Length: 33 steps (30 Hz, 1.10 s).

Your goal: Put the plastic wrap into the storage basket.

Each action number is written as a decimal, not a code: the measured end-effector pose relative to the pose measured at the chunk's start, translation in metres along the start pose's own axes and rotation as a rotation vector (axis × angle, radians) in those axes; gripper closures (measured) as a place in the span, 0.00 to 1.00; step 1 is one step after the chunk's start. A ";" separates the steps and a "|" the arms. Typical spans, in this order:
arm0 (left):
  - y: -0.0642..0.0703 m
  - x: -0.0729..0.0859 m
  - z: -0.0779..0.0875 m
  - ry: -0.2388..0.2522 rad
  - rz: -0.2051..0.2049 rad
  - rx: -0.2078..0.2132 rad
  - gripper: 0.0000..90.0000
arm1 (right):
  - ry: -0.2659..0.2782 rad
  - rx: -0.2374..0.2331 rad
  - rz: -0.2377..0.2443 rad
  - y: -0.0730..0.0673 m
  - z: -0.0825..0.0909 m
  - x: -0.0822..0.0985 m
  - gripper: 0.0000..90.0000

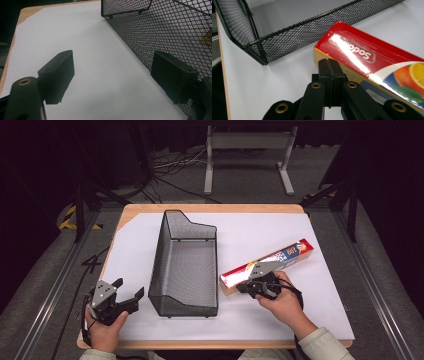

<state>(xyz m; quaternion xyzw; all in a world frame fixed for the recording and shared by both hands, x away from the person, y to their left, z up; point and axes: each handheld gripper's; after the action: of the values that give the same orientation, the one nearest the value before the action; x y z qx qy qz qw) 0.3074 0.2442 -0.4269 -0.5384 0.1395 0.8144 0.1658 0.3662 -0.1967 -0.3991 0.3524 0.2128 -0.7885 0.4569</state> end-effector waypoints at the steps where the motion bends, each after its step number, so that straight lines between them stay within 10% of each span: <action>1: 0.000 0.000 0.000 0.000 -0.006 0.002 0.22 | -0.012 -0.003 0.005 0.000 -0.003 0.000 1.00; 12: 0.000 0.000 -0.001 -0.003 -0.008 0.003 0.22 | -0.110 0.004 0.009 0.002 -0.028 0.006 1.00; 33: 0.001 0.000 -0.001 -0.003 -0.012 0.003 0.22 | -0.122 0.105 -0.069 0.012 -0.045 -0.004 1.00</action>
<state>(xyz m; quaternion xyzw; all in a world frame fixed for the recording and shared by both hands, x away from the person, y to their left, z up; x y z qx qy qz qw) 0.3084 0.2429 -0.4271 -0.5379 0.1372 0.8138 0.1717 0.3940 -0.1705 -0.4264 0.3198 0.1551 -0.8339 0.4223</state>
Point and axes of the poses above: each handheld gripper's, and its own axes: z roughly backward along the jaws, x roughly out of its underside, y roughly to its right, and after that the axes turned 4 degrees about y, right-handed
